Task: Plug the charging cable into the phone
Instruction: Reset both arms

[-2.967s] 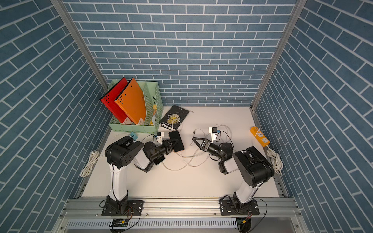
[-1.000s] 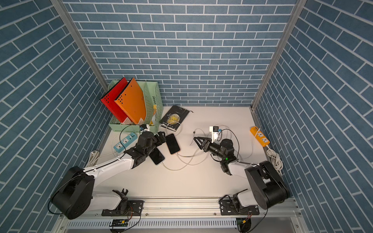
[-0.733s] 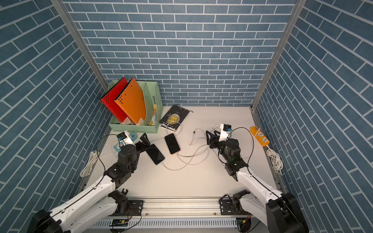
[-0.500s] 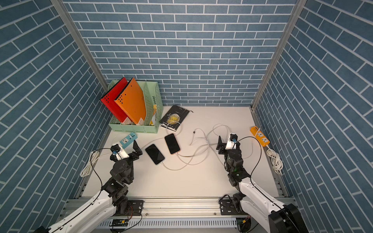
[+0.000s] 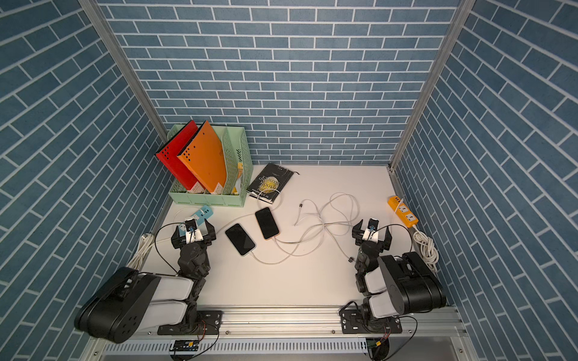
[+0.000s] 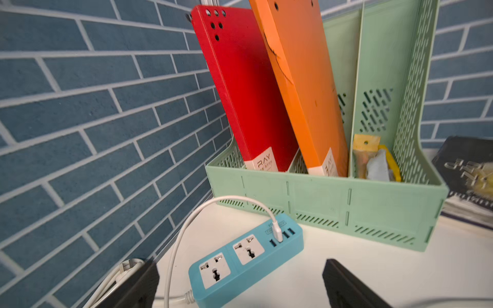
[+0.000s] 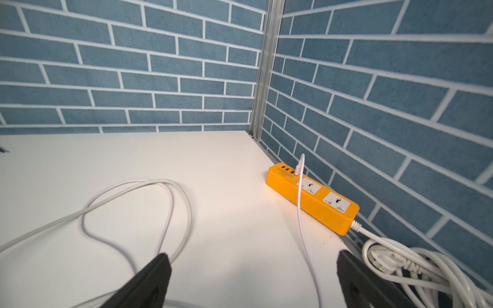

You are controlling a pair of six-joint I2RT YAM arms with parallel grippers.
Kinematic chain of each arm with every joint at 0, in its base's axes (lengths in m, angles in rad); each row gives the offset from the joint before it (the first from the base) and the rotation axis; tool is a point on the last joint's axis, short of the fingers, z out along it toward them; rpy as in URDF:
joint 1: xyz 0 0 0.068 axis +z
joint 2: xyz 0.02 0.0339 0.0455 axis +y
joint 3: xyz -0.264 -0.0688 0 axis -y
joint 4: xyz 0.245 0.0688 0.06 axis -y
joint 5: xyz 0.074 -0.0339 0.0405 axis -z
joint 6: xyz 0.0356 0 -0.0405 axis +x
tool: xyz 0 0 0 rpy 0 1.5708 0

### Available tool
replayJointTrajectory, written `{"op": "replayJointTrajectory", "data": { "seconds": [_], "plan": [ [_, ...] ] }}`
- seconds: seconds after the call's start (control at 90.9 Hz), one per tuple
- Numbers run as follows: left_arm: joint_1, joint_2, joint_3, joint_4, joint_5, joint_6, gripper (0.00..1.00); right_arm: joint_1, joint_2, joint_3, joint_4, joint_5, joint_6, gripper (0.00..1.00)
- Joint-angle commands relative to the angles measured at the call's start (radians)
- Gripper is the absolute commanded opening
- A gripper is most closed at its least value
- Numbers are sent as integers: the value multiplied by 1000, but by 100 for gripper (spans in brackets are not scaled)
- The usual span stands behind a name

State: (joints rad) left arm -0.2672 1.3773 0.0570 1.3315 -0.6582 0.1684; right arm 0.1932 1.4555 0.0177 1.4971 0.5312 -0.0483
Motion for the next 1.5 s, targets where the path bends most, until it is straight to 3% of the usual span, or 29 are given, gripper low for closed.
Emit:
{"op": "replayJointTrajectory", "data": {
  "seconds": [0.0, 0.132, 0.264, 0.308, 0.352, 0.396, 0.594, 0.737, 0.957, 1.111, 1.298, 1.485],
  "plan": [
    [18, 12, 94, -19, 44, 31, 100, -17, -18, 28, 57, -62, 21, 99],
    [47, -58, 11, 41, 149, 21, 100, -19, 15, 43, 57, -170, -19, 99],
    [155, -134, -14, -8, 303, -65, 100, -51, 54, 64, 24, -240, 0, 99],
    [166, -131, -10, -11, 309, -74, 100, -54, 98, 75, 94, -224, -9, 99],
    [171, -134, -8, -18, 315, -77, 100, -66, 61, 103, -38, -246, 16, 100],
    [173, -138, -14, -15, 317, -80, 100, -74, 90, 105, 9, -261, 6, 100],
    [194, -172, -56, 32, 289, -130, 100, -72, 75, 150, -109, -250, 17, 100],
    [197, -247, -71, -3, 383, -158, 100, -72, 81, 148, -89, -245, 9, 100],
    [239, 27, -74, 290, 500, -211, 100, -71, 80, 147, -96, -244, 10, 100],
    [253, 128, 36, 182, 635, -180, 100, -72, 78, 143, -90, -244, 10, 100],
    [271, 137, 151, -50, 657, -187, 100, -73, 80, 157, -117, -250, 19, 100],
    [272, 141, 144, -28, 660, -187, 100, -87, 77, 157, -118, -268, 27, 100]
  ]
}}
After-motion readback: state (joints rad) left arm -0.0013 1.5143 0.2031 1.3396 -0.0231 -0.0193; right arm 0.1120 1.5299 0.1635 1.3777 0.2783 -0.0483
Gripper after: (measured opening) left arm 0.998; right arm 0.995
